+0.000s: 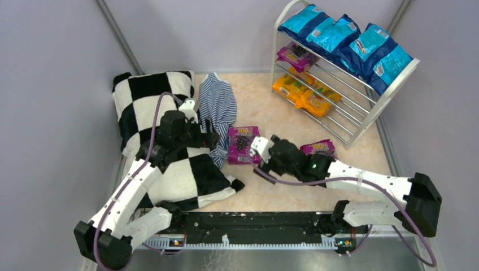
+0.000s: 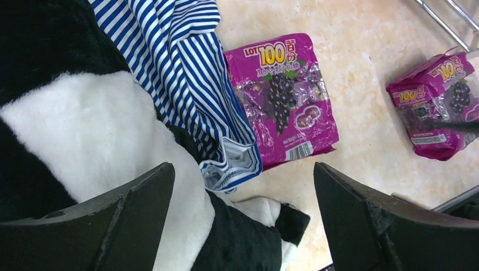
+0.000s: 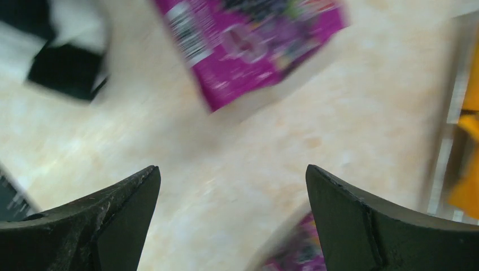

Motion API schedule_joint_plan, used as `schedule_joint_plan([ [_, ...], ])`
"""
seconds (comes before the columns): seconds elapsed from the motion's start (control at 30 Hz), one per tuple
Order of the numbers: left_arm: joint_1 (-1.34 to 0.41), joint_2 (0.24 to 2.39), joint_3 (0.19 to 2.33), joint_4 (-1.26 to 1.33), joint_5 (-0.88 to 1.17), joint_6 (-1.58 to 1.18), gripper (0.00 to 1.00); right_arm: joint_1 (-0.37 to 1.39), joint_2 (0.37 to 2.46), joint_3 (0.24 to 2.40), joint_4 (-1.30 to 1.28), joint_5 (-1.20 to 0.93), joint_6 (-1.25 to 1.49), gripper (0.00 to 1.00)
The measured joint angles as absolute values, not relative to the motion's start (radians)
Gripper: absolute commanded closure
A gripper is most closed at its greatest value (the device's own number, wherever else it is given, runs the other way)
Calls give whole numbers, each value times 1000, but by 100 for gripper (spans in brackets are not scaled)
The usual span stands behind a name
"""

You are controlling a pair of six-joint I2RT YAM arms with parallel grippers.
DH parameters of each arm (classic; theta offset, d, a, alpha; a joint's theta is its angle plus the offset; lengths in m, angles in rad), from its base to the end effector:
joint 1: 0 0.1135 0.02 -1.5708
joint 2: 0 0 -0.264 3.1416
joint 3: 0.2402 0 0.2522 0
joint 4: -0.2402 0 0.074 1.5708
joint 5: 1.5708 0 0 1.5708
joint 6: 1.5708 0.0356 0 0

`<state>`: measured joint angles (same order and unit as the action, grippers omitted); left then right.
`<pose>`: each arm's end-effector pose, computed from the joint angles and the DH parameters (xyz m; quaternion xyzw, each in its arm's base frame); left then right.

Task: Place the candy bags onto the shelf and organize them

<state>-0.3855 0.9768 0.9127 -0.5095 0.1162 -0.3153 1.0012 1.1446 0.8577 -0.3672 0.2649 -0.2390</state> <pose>0.1953 -0.0837 0.3171 0.0585 0.8753 -0.2118 0.4309 0.1420 0.2045 0.2762 -0.4690 0.7574 0.0532 0.4512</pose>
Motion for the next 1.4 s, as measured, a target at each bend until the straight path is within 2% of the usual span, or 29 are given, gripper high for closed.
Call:
schedule_joint_plan([
  [0.13, -384, 921, 913, -540, 120, -348, 1, 1104, 1113, 711, -341, 175, -241, 1],
  [0.37, -382, 828, 912, -551, 192, -461, 1, 1227, 1018, 580, -147, 155, -535, 1],
  [0.67, -382, 767, 908, -566, 217, -563, 1, 1227, 1351, 620, 26, 189, -823, 1],
  [1.03, -382, 786, 920, -611, 188, -535, 1, 1227, 1644, 760, 215, 297, -898, 5],
  [1.23, -382, 785, 929, -612, 167, -498, 1, 1226, 1733, 786, 300, 378, -915, 19],
  [1.4, -381, 785, 929, -612, 156, -476, 1, 1223, 1774, 804, 321, 407, -914, 40],
])
